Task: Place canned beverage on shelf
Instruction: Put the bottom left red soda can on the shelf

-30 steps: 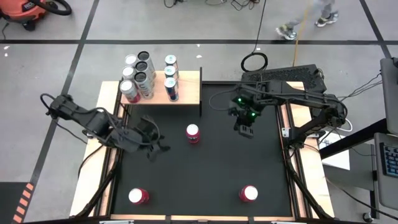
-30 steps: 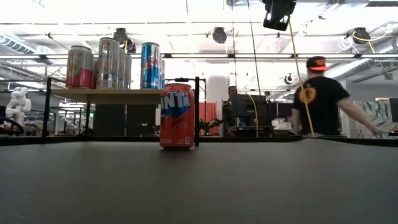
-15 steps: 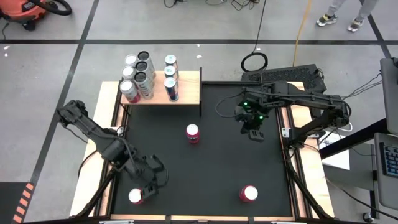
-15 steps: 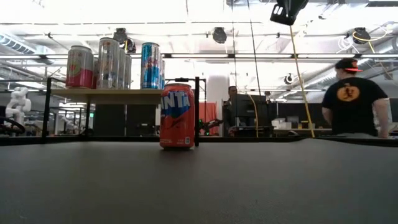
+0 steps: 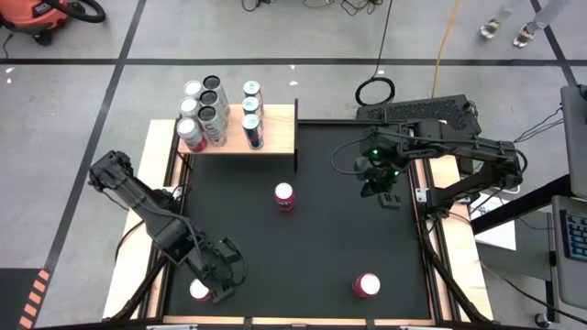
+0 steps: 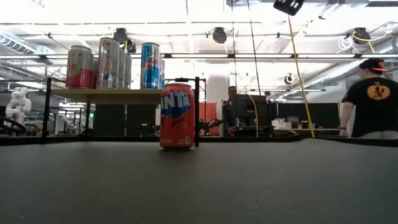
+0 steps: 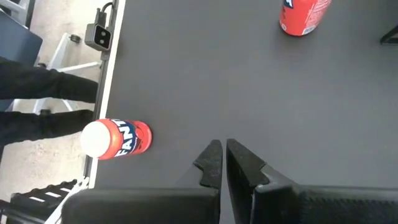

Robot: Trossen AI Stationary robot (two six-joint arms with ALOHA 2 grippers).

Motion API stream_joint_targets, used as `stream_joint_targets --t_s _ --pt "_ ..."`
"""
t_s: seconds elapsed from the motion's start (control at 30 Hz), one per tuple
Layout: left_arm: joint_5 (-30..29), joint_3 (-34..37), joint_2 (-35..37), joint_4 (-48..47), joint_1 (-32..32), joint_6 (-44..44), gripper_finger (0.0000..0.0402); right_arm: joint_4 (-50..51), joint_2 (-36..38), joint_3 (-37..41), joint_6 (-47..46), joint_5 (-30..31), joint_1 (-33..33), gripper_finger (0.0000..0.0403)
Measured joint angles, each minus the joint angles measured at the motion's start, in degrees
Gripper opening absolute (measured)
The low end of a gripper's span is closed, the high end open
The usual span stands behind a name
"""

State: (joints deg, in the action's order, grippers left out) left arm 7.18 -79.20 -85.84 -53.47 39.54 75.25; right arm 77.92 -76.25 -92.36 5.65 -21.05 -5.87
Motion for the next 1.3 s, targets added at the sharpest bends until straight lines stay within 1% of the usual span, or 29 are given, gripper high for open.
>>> stream_joint_targets --t_s 0.1,0.23,0.37,0.47,0.63,0.8,1.07,1.17,1.3 --pt "0.0 0.0 0.0 0.0 0.8 2.2 0.0295 0.0 0.0 0.0 -0.3 0.0 0.0 0.0000" --pt "0.0 0.0 0.0 -0.4 1.1 2.9 0.0295 0.2 0.0 0.0 -0.9 0.0 0.0 0.0000" --pt "0.1 0.0 0.0 -5.4 0.9 7.7 0.0295 0.2 0.0 0.0 -1.9 0.0 0.0 0.0000" --pt "2.3 0.0 0.0 -7.9 0.9 8.5 0.0295 0.2 0.0 0.0 -1.9 0.0 0.0 0.0000" --pt "8.3 0.0 0.0 -11.6 0.6 11.6 0.0295 0.1 0.0 0.0 -1.7 0.0 0.0 0.0000" --pt "9.3 0.0 0.0 -14.3 0.8 18.8 0.0295 -1.4 0.0 0.0 -1.5 0.0 0.0 0.0000" --pt "9.9 0.0 0.0 -16.3 2.0 23.0 0.0296 -4.0 0.0 0.0 -1.5 0.0 0.0 0.0000" --pt "9.9 0.0 0.0 -16.1 2.7 23.4 0.0305 -4.0 0.0 0.0 -1.7 0.0 0.0 0.0000" --pt "9.7 0.0 0.0 -15.6 3.4 23.5 0.0336 -3.9 0.0 0.0 -2.4 0.0 0.0 0.0000"
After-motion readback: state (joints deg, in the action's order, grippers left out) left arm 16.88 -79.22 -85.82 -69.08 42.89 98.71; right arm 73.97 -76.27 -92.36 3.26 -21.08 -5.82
